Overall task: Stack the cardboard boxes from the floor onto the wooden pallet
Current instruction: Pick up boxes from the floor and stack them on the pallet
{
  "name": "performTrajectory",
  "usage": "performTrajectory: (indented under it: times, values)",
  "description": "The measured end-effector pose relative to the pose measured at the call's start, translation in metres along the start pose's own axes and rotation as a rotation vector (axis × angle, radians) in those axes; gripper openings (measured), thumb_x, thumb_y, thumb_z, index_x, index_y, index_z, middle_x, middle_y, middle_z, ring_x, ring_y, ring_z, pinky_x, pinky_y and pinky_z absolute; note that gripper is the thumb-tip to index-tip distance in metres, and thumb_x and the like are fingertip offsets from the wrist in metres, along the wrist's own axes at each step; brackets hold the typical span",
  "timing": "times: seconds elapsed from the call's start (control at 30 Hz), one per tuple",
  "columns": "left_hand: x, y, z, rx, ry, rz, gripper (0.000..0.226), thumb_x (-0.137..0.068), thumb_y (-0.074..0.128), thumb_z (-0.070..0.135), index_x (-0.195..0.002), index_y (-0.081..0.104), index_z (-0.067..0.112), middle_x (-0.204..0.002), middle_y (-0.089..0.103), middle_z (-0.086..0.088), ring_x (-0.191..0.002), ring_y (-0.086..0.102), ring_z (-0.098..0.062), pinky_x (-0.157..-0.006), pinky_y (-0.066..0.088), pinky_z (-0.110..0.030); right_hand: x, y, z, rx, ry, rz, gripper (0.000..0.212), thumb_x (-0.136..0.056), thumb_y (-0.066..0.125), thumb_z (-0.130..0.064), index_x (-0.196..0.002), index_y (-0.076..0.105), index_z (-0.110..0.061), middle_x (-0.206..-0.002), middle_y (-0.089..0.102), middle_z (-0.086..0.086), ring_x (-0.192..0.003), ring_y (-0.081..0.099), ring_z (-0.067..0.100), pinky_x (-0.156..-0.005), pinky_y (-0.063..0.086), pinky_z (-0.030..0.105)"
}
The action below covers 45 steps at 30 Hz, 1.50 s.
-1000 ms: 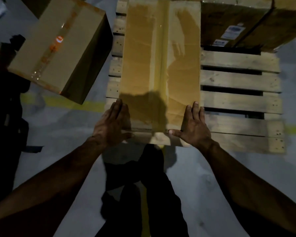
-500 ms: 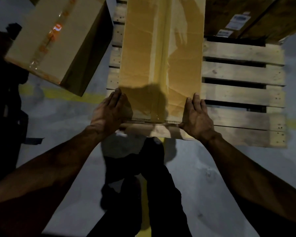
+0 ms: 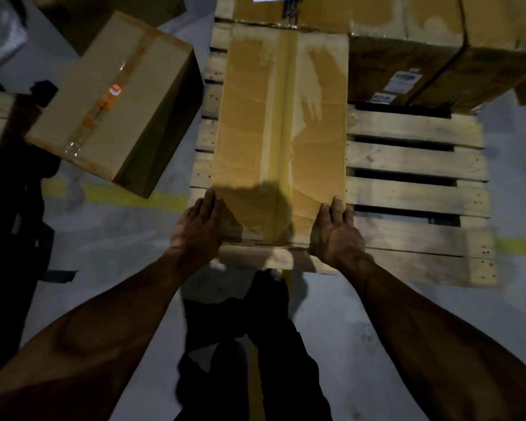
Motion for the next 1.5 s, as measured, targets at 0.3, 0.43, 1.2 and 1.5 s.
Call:
performTrajectory:
  times: [0.3,0.43,1.2,1.5]
  values:
    - [0.066,-0.043,0.029,0.035,-0.101,-0.061,0.072,-0.099,0.048,0.048,-0.157,0.021,0.015,-0.153,0.040,-0.007,-0.136,0.043,-0.031,-0.100,0.048,-0.043,0.091,-0.018,-0.009,-0.536,0.127,0.045,0.053,-0.091,0.059,-0.046,-0.134,0.053,-0.016,-0.140,0.054,0.013,-0.130,0.050,0.037,-0.104,0.045,0.040]
    - [0.120,-0.083,0.063,0.124,-0.066,-0.009,0.068,-0.099,0.047,0.045,-0.155,0.030,0.012,-0.144,0.051,-0.012,-0.131,0.049,-0.034,-0.100,0.048,-0.044,0.167,-0.026,-0.010,-0.764,0.206,0.147,0.057,-0.098,0.059,-0.038,-0.147,0.045,-0.012,-0.149,0.050,0.013,-0.136,0.047,0.032,-0.106,0.040,0.034]
    - [0.263,-0.181,0.307,0.380,0.231,0.096,0.053,-0.105,0.046,0.041,-0.146,0.048,0.007,-0.143,0.057,-0.016,-0.128,0.055,-0.035,-0.101,0.044,-0.038,0.425,-0.054,0.213,-1.153,0.608,0.501,0.058,-0.098,0.054,-0.047,-0.146,0.048,-0.014,-0.149,0.051,0.010,-0.135,0.048,0.030,-0.109,0.038,0.036]
    - [0.213,-0.202,0.552,0.349,0.428,0.013,0.052,-0.103,0.050,0.041,-0.141,0.053,0.005,-0.136,0.061,-0.019,-0.125,0.056,-0.038,-0.103,0.045,-0.042,0.464,-0.079,0.404,-1.285,0.817,0.631,0.062,-0.097,0.056,-0.048,-0.147,0.046,-0.012,-0.149,0.051,0.014,-0.136,0.048,0.033,-0.111,0.041,0.042]
Point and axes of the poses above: each hand's wrist, its own x-axis away from the middle knuckle, its own y-axis out of the palm, z = x × y, the point moved 1 cm from there along -x, towards the middle knuckle
